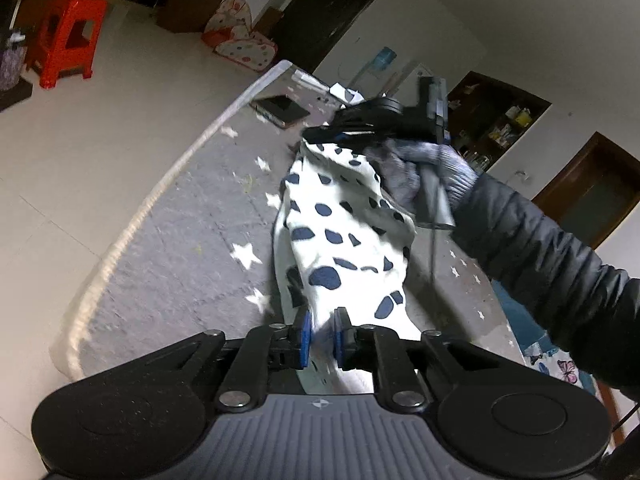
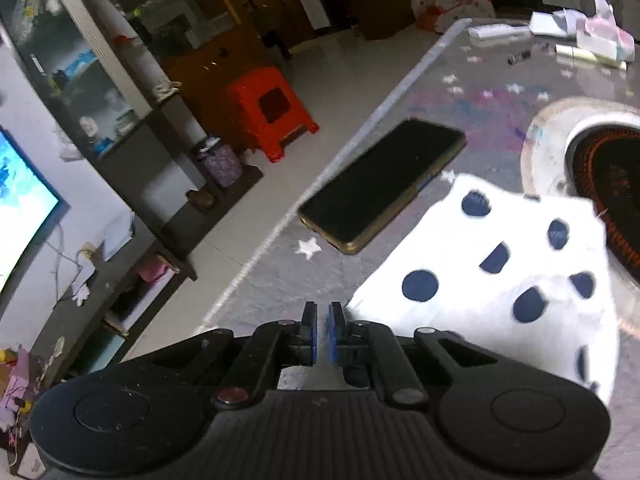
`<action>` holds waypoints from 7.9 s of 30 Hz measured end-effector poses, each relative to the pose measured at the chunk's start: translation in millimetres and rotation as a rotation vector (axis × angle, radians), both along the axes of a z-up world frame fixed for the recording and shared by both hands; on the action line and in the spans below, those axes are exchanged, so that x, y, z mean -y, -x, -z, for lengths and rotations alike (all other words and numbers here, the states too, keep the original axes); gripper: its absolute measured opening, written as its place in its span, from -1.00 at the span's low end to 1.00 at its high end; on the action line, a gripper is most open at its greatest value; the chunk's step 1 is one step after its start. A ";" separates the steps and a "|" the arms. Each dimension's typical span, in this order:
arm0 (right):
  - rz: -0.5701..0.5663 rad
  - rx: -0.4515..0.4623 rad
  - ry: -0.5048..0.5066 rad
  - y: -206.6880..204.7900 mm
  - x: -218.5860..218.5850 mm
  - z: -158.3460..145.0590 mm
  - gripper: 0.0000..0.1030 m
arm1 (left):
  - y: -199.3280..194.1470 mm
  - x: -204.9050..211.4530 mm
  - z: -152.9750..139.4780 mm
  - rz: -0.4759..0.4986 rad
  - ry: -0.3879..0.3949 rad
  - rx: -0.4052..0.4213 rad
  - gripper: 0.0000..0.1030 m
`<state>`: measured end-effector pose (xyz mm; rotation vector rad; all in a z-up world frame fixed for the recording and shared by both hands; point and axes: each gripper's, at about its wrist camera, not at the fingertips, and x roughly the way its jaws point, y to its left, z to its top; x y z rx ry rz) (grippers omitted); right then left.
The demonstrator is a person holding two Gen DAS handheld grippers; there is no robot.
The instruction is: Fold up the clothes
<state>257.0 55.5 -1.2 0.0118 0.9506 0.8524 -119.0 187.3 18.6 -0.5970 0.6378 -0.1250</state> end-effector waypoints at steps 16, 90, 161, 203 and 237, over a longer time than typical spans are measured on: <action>-0.027 0.055 0.131 40.2 132.3 -20.8 -0.83 | -99.6 34.3 -46.4 0.181 -0.151 0.068 -0.73; -0.171 0.312 0.080 111.3 164.3 -16.2 -0.77 | -161.2 96.7 12.4 0.353 -0.268 -0.056 -0.50; 0.076 0.314 0.203 -67.2 67.2 24.9 -0.61 | -130.2 84.0 40.7 0.428 -0.065 -0.050 -0.52; -0.339 0.292 0.147 146.7 108.4 -2.6 -0.33 | -88.1 36.8 20.5 0.198 -0.079 -0.041 -0.46; -0.586 0.321 0.023 290.5 126.9 -12.9 -0.32 | -31.5 26.9 22.6 0.108 -0.164 -0.063 -0.51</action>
